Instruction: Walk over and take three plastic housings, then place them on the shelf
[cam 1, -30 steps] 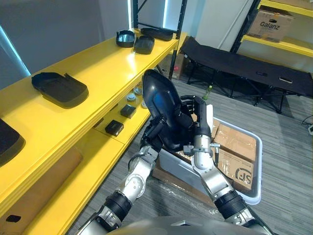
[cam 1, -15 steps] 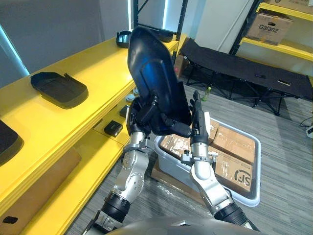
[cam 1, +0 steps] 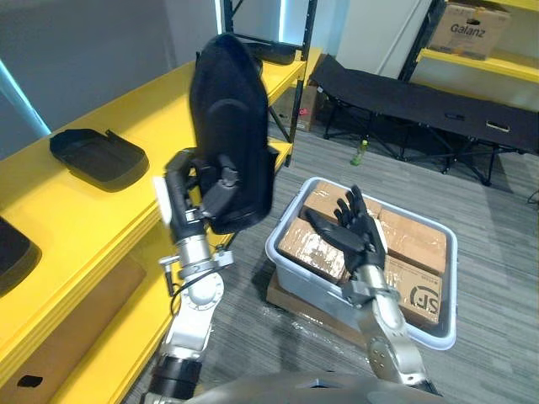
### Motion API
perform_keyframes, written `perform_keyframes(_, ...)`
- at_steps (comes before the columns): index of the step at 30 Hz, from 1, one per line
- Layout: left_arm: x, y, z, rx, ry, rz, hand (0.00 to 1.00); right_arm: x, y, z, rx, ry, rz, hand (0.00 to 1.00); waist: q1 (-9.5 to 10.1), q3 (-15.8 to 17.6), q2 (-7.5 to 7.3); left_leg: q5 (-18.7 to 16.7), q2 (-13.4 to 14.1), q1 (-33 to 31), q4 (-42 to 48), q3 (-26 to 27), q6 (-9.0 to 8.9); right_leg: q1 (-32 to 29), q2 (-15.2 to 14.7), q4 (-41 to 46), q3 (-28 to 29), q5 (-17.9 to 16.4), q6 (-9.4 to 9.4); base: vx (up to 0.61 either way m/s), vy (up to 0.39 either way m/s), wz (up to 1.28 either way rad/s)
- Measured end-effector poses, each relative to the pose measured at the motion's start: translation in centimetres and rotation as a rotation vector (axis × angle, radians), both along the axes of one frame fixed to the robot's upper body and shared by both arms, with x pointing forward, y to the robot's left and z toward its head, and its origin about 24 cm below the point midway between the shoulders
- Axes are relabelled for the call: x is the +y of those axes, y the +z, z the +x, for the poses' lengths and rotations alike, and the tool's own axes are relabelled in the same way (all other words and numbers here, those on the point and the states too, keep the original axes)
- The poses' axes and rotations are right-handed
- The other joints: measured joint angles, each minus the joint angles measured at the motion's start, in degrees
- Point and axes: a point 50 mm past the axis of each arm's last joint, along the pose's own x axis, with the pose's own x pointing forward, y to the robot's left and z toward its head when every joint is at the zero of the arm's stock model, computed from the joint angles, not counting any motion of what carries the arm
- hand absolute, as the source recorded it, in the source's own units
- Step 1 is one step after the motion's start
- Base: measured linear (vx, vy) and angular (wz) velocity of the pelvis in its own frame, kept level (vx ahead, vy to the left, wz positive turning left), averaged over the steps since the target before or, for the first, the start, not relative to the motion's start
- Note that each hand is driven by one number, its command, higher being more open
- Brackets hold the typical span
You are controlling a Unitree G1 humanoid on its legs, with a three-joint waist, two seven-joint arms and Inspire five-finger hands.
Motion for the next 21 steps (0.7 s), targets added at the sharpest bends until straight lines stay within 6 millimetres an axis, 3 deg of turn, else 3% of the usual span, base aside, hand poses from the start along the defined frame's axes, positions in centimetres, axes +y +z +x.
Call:
perform_keyframes(4,1.1,-0.9,-0.9,0.032,0.053,-0.057,0.0,-1.5,-1.2,-1.3,0.01,-0.046,0.018,1.0,-0.03,0.04,0.15,-0.1,0.0,-0.51,0.01,-0.09,0.0,-0.31,0.0,-0.05,-0.12,0.0,0.0,-0.01,0.003,0.01)
perform_keyframes(8,1.3,-1.9,-2.1,0.074,0.059,-0.144,0.0,-1.5,-0.8,-1.2,-0.036,-0.083,0.022,1.0,0.12,0.11,0.66,-0.13,0.0,-1.31,0.21,-0.8,0.02,-0.34,0.0,-0.28,-0.81,-0.03,-0.02,-0.03,0.008,0.08)
perform_keyframes(12,2.0,-1.6,-3.5,0.064,0.098,-0.153,0.0,-1.2,-1.5,-0.7,-0.024,-0.085,0.026,1.0,0.91,0.29,1.18,-0.09,0.01,-3.38,1.22,-3.61,0.14,0.45,0.0,-0.86,-3.44,-0.02,-0.01,-0.01,0.003,0.31)
perform_keyframes(17,4.8,0.2,-5.9,-0.025,0.246,-0.159,0.0,0.4,-1.3,0.7,-0.036,0.006,-0.023,1.0,4.67,0.8,2.23,0.02,-0.21,-5.53,2.27,-8.55,0.13,2.8,0.0,-1.04,-8.25,-0.62,0.25,0.0,0.001,0.45)
perform_keyframes(21,6.3,1.1,-7.9,-0.103,0.302,-0.229,0.0,2.3,-0.1,2.5,-0.094,0.099,-0.089,1.0,8.3,1.0,1.89,0.46,-0.88,-6.93,2.57,-13.7,0.12,5.42,-0.05,-1.01,-13.38,-1.72,0.62,0.01,-0.01,0.61)
